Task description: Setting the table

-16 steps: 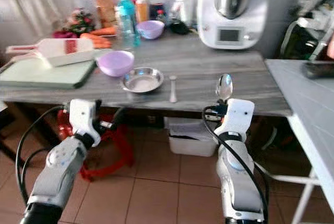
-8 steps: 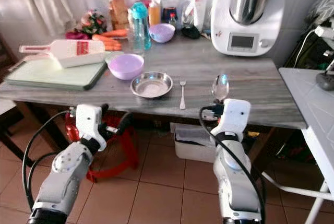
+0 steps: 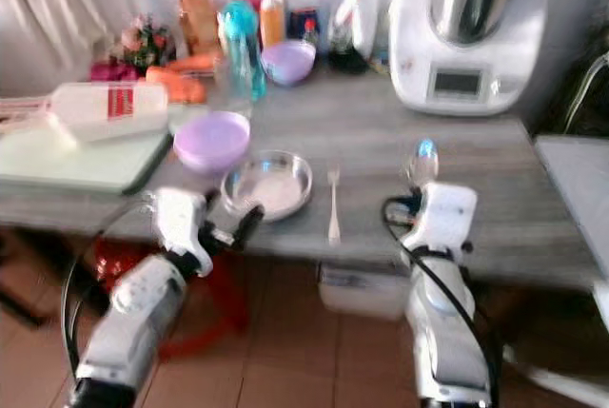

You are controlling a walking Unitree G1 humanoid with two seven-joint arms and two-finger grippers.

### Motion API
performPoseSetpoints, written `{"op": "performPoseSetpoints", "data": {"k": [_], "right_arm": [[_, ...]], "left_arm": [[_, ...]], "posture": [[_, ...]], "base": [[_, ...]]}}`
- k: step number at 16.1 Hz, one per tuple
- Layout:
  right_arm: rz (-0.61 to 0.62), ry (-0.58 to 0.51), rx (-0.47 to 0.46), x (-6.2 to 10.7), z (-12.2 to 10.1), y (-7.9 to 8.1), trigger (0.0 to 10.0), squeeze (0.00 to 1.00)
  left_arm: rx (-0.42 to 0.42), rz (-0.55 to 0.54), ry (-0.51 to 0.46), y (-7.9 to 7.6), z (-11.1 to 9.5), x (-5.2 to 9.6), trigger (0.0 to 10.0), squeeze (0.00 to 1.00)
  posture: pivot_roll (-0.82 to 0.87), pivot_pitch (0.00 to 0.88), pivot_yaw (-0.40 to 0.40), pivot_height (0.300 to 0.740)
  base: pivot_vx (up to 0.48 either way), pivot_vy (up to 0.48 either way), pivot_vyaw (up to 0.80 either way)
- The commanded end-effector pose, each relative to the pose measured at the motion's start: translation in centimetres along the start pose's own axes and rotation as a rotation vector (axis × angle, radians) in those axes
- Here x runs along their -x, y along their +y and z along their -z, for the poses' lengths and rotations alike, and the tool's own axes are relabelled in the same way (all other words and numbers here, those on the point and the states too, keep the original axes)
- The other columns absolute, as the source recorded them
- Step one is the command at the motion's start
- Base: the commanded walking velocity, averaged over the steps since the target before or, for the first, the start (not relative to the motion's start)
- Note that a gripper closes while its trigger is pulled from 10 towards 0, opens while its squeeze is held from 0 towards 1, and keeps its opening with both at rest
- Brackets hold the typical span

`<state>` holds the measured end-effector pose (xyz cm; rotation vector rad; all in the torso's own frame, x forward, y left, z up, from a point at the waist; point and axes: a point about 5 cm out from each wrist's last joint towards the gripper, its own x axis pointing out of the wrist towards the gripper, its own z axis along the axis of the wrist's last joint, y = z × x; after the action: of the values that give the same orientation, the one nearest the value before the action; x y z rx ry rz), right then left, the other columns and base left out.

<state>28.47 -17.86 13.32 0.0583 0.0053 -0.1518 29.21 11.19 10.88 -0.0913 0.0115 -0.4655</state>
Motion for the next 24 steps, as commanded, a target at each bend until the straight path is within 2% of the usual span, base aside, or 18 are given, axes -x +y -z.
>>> {"op": "performPoseSetpoints", "data": {"k": [1,5,7,10,12,13,14,16,21,24], "right_arm": [[-0.037,-0.028,-0.014,-0.1,-0.7,1.2,10.0,0.0],[-0.035,-0.026,-0.015,-0.1,-0.6,1.3,10.0,0.0],[-0.03,-0.028,-0.013,-0.1,-0.6,1.3,10.0,0.0],[-0.004,-0.019,-0.01,-0.2,-0.6,0.9,10.0,0.0],[0.031,0.03,-0.012,-0.3,0.0,0.5,10.0,0.0],[0.034,0.042,-0.005,-0.3,0.2,0.4,10.0,0.0],[0.033,0.099,0.024,-0.5,0.9,0.1,10.0,0.0],[0.063,0.193,0.031,-0.9,2.0,-1.3,10.0,0.0],[0.045,0.253,0.031,-1.7,2.4,-2.3,10.0,0.0],[0.006,0.272,0.026,-2.4,2.6,-1.9,10.0,0.0]], "left_arm": [[-0.019,-0.033,-0.001,1.1,-0.3,0.6,10.0,0.0],[-0.009,0.017,0.005,0.7,-0.1,1.0,10.0,0.0],[-0.023,0.081,0.018,0.6,0.0,1.7,10.0,0.0],[-0.002,0.255,0.047,1.1,-0.6,3.0,10.0,0.0],[0.003,0.368,0.086,1.2,-1.0,3.5,10.0,0.0],[-0.001,0.386,0.093,1.1,-1.1,3.6,10.0,0.0],[-0.006,0.42,0.11,1.1,-1.1,3.7,10.0,0.0],[-0.014,0.492,0.122,0.5,-1.1,3.6,10.0,0.0],[0.006,0.542,0.151,-0.4,-0.5,4.0,10.0,0.0],[-0.004,0.561,0.165,-0.8,-0.1,4.1,10.0,0.0]], "posture": [[-0.03,0.0,0.038,0.74],[-0.03,0.0,0.038,0.74],[-0.03,0.0,0.038,0.74],[-0.02,0.0,0.033,0.74],[-0.02,0.0,0.031,0.74],[-0.02,0.0,0.031,0.74],[-0.02,0.0,0.031,0.74],[-0.03,0.0,0.031,0.74],[-0.04,0.003,0.031,0.74],[-0.03,0.004,0.034,0.74]], "base": [[0.36,0.0,0.0],[0.087,0.0,0.0],[0.0,0.0,0.0],[0.0,0.0,0.0],[0.0,0.0,0.0],[0.0,0.0,0.0],[0.0,0.0,0.0],[0.0,0.0,0.0],[0.0,0.0,0.0],[0.0,0.0,0.0]]}}
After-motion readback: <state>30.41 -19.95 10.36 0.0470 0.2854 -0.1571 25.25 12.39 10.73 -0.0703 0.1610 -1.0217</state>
